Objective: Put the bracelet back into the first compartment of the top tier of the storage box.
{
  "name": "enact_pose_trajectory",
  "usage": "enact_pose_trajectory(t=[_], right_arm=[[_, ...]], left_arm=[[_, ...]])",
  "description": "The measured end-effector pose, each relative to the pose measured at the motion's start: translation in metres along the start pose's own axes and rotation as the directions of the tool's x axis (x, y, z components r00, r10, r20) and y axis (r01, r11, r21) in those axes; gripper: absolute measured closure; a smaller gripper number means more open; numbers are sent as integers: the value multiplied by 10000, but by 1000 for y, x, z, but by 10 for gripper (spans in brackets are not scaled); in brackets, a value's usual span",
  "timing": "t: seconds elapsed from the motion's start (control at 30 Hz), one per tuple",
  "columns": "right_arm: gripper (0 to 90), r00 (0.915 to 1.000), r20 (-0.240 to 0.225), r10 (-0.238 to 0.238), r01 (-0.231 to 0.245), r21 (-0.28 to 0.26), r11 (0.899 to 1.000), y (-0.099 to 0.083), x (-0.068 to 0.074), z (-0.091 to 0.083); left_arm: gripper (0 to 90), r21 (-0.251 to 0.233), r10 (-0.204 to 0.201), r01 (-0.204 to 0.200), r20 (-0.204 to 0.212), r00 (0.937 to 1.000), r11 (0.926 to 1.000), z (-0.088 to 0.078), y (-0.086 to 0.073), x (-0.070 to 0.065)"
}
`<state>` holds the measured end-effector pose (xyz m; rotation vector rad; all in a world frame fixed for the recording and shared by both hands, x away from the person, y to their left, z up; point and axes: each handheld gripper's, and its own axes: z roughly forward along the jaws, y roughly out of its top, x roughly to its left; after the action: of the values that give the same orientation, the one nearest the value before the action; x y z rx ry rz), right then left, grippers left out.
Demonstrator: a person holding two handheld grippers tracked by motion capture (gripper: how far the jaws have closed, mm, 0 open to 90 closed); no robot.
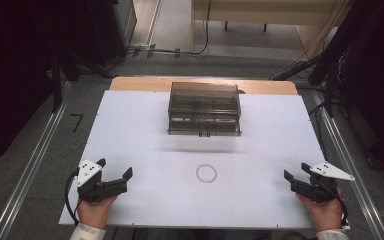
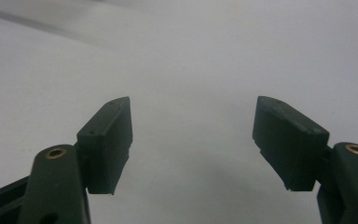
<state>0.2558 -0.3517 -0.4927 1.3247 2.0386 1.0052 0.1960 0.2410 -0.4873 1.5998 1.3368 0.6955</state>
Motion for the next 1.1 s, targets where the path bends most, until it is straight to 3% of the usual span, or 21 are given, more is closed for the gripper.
enact_pose_trajectory(t=[0.27, 1.1], right_arm=[[301, 9993, -355, 124, -123, 17, 9999, 2, 5, 0], [334, 9954, -906, -326, 341, 149, 9993, 7, 26, 2]], left_arm=[[26, 3, -25, 25, -10, 10000, 10000, 0, 0, 0], [26, 33, 7, -7, 34, 10000, 10000, 1, 0, 0]])
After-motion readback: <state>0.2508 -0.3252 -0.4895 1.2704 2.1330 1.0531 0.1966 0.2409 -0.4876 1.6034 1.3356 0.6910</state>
